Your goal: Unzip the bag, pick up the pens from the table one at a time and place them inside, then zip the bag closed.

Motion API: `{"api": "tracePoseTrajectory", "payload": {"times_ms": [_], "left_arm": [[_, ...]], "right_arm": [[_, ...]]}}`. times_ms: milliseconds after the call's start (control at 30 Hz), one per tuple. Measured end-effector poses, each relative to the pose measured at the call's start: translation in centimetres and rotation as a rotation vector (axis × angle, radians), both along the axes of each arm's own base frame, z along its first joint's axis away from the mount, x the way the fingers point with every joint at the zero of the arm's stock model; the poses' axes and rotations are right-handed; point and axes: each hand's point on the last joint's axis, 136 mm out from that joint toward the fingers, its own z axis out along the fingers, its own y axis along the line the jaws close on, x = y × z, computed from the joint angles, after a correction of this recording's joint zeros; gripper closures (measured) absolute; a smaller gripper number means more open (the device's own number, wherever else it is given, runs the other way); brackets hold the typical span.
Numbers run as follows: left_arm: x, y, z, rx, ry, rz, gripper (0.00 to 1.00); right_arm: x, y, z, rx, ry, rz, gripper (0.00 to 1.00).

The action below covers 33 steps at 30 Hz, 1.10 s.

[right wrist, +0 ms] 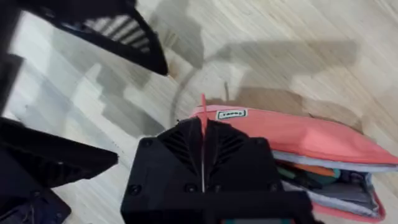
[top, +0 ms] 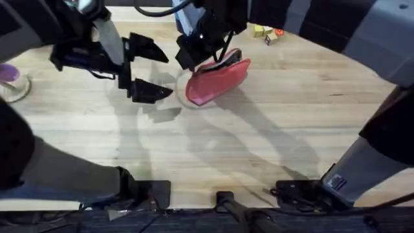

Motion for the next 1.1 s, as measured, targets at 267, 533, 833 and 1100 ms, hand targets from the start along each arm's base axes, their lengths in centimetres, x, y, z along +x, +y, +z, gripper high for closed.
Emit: {"api": "tracePoseTrajectory", "payload": {"times_ms": [267,533,833,1100], "left_arm": [[0.1,-1.6,-2.4,-0.063,0.097,-0.040,0.006],[0.1,-3.5,-3.9,-0.092,0.131,-0.091,0.017],[1.7,-5.2,-5.5,-0.159,0.176,-0.073,0.055],[2.3,-7.1,-5.4,-0.178,0.196,-0.079,0.157]], "right_arm": [[0.1,-0.1,0.0,0.000,0.000,-0.002,0.970],[0.1,-0.1,0.0,0.000,0.000,-0.002,0.970],[0.1,-0.1,0.0,0.000,-0.001,-0.002,0.970],[0.1,-0.1,0.0,0.000,-0.001,-0.002,0.970]]}}
